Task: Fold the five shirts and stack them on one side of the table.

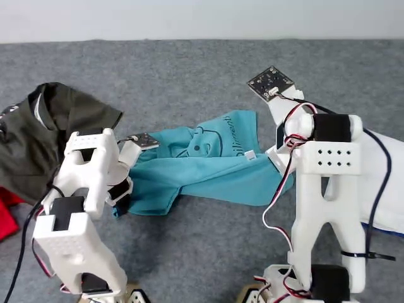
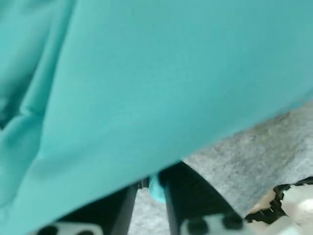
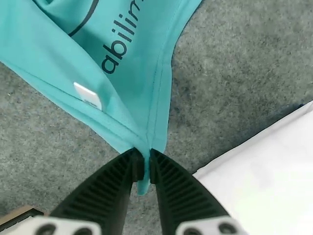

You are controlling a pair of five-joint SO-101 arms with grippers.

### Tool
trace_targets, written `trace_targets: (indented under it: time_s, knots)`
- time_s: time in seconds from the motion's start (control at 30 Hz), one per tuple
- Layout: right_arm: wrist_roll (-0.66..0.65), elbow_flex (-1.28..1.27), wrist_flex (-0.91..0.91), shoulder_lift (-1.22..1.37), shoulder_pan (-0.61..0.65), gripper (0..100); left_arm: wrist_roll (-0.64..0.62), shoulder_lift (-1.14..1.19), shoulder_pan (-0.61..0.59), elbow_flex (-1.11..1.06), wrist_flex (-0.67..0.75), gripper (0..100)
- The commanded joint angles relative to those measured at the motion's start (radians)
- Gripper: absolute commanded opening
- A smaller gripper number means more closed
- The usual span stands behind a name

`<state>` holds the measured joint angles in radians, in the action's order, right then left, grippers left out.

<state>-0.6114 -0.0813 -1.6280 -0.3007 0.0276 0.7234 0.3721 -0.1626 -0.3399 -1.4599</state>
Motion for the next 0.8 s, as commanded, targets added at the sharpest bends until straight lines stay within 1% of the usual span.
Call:
trace_targets:
  time_s: [0.0,0.1,0.17,0.37,0.5,0.63,0.77]
  knots:
    - [0.008,0.017,-0.007,-0.048,-0.015,1.0,0.008,-0.021,0.011,0.012,0.046,1]
    - [0.008,0.017,-0.002,-0.081,-0.012,1.0,0.003,-0.124,0.006,0.007,0.040,1]
    - [0.003,0.017,0.002,-0.127,-0.008,1.0,-0.026,-0.227,-0.006,0.012,0.011,1]
    - [0.000,0.017,0.005,-0.268,-0.008,1.0,-0.075,-0.631,-0.015,0.025,-0.075,1]
    - [-0.026,0.017,0.030,-0.337,-0.008,1.0,-0.152,-0.844,-0.012,0.102,-0.086,1]
    - [-0.061,0.017,0.097,-0.401,-0.010,1.0,-0.229,-0.951,-0.017,0.232,-0.086,1]
    - [-0.061,0.017,0.171,-0.463,-0.008,1.0,-0.272,-0.971,-0.018,0.404,-0.084,1]
